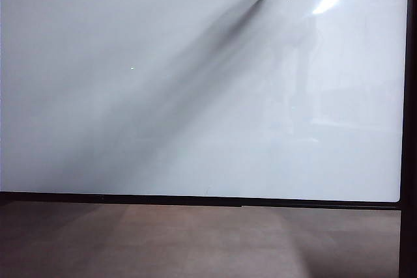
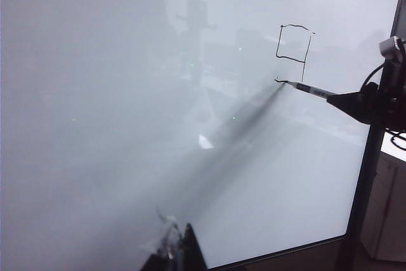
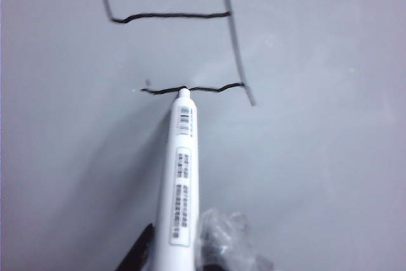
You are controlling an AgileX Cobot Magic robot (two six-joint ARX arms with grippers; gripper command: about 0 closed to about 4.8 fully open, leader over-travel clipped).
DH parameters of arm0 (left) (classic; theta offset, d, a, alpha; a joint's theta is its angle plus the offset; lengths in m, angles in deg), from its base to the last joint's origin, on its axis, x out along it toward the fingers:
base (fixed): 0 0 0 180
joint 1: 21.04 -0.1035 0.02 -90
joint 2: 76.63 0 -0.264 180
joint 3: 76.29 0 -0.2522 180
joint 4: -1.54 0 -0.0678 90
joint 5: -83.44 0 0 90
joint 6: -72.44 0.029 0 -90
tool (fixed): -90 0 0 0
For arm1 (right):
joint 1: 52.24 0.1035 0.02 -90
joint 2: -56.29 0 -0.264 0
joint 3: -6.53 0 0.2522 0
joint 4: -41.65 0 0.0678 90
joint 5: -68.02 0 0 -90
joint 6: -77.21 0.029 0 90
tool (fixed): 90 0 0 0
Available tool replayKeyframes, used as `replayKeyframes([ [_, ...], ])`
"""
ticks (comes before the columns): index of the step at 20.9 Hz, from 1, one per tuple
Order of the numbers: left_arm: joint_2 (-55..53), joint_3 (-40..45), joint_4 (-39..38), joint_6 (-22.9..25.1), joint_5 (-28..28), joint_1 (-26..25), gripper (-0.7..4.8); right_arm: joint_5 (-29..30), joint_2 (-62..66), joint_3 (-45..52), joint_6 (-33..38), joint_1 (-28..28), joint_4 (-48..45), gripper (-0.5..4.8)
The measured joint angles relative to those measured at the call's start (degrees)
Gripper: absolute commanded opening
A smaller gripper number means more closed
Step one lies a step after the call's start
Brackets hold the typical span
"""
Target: Reach to the right to find the marker pen, pick it up, and write the number 9 on the whiteboard.
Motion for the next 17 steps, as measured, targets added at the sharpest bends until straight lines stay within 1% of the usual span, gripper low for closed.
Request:
replayKeyframes([
  [9,-0.02,0.0,0.0,0.0,0.0,0.0,-0.05,0.68,-1.53,0.0,-0.52,-1.25,1.46,-0.06],
  [11,-0.02,0.0,-0.04,0.0,0.0,0.0,-0.05,0.63,-2.27,0.02,-0.44,-0.76,1.77,-0.06],
  [14,-0.02,0.0,-0.31,0.0,0.0,0.0,-0.05,-0.76,-6.58,1.95,-0.59,1.31,2.56,-0.06],
  [17,-0.02,0.0,-0.33,0.0,0.0,0.0,-0.05,-0.96,-9.66,2.97,-0.76,1.64,3.1,-0.06],
])
